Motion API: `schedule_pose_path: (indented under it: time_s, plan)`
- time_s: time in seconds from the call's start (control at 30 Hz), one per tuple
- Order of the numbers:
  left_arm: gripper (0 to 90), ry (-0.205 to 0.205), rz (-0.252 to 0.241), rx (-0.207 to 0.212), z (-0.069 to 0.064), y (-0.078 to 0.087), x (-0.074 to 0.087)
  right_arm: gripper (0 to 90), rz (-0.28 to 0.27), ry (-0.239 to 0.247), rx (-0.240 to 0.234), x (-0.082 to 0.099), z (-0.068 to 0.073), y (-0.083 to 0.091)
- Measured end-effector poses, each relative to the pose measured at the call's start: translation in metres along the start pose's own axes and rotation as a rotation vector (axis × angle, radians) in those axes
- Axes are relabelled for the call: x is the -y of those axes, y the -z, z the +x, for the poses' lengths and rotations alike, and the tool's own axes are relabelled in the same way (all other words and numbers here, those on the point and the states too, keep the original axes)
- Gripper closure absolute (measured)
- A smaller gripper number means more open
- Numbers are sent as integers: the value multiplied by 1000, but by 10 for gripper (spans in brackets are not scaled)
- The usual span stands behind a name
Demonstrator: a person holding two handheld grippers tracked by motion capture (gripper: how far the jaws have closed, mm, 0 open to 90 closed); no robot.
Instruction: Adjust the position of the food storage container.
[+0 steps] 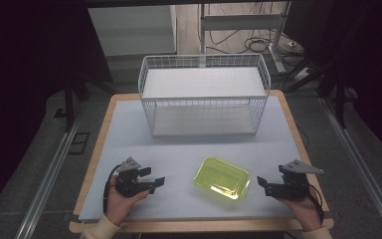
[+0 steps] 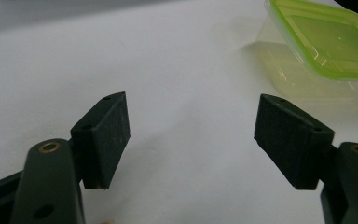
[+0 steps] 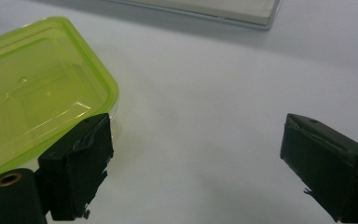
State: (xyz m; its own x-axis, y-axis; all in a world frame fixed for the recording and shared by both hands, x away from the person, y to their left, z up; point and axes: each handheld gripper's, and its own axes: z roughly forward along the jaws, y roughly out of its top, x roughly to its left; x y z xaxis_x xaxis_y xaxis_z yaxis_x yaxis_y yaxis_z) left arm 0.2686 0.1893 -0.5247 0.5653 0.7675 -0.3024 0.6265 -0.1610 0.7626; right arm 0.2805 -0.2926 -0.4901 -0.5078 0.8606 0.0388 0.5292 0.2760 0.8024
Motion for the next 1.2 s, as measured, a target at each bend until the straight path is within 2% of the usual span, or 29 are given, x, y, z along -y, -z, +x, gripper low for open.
schedule_pose_path:
  time_s: [0.3,0.4,0.67,0.97,1.0,1.2]
  plan:
    - [267,-7,-9,-2,-2,1,-1,145,-5,-12,19,1,-5,5]
    - [267,-8,-6,1,-1,0,-1,160,-6,-25,15,0,-5,5]
    - [261,-3,-7,11,0,0,-1,179,7,-19,9,1,-5,4]
    - [241,-31,-10,-39,0,1,-2,182,9,-15,4,-2,-4,6]
    - [241,-41,-9,-38,-1,1,-2,188,7,-14,-2,-3,-3,7]
    - [240,-43,-6,-36,-1,0,-2,217,-8,-8,-19,-6,2,11]
